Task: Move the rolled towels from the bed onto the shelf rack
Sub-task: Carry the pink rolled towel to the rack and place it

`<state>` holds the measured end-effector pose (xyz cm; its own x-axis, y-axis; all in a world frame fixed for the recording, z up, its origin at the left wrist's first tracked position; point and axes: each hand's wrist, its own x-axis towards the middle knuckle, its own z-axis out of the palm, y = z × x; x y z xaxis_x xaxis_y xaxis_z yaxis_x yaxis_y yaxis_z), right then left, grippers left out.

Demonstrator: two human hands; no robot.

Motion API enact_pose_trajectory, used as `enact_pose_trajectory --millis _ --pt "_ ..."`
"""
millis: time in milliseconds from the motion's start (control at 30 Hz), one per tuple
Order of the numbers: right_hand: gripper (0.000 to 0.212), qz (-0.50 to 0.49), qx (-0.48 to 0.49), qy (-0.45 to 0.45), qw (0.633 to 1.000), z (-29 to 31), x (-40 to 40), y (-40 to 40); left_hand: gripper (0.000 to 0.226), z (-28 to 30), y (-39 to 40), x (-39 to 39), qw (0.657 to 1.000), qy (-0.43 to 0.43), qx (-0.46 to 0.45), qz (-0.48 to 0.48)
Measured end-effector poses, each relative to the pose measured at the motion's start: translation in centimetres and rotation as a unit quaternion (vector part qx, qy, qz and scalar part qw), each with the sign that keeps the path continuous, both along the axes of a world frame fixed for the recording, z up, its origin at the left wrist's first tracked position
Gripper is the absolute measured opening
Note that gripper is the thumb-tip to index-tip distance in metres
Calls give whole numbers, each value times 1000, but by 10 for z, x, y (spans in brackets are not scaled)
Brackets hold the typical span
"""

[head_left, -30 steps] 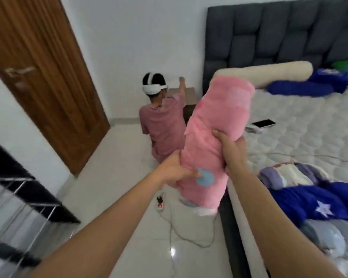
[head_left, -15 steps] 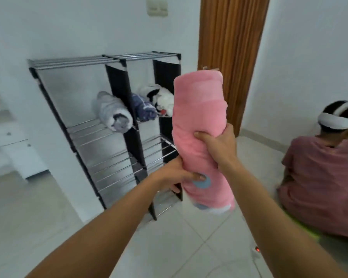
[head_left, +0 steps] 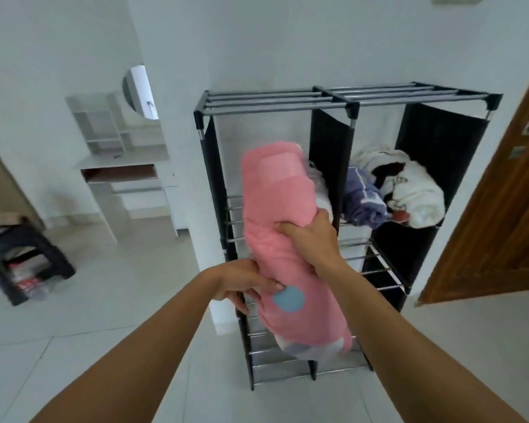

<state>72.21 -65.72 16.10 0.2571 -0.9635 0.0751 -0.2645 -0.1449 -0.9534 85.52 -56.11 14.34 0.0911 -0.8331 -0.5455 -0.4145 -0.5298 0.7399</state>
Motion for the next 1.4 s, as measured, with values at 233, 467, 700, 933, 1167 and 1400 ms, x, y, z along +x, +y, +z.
enact_pose_trajectory --millis 233,467,700,933,1167,1400 --pt "93 37 21 20 999 12 81 -66 49 11 -38 54 994 -53 -68 66" --pt "96 18 98 4 995 29 145 -140 67 21 -92 80 937 -197 -235 169" --pt "80 7 132 42 990 5 176 -177 121 2 -129 80 955 -227 -162 97" --pt "84 7 71 137 988 -3 195 -187 105 -5 -142 97 954 -222 -167 110" --pt "72 20 26 236 971 -15 195 -191 95 -16 -149 96 953 -267 -131 55" --pt "69 70 -10 278 958 -11 183 -175 91 -26 -150 98 947 -289 -134 38"
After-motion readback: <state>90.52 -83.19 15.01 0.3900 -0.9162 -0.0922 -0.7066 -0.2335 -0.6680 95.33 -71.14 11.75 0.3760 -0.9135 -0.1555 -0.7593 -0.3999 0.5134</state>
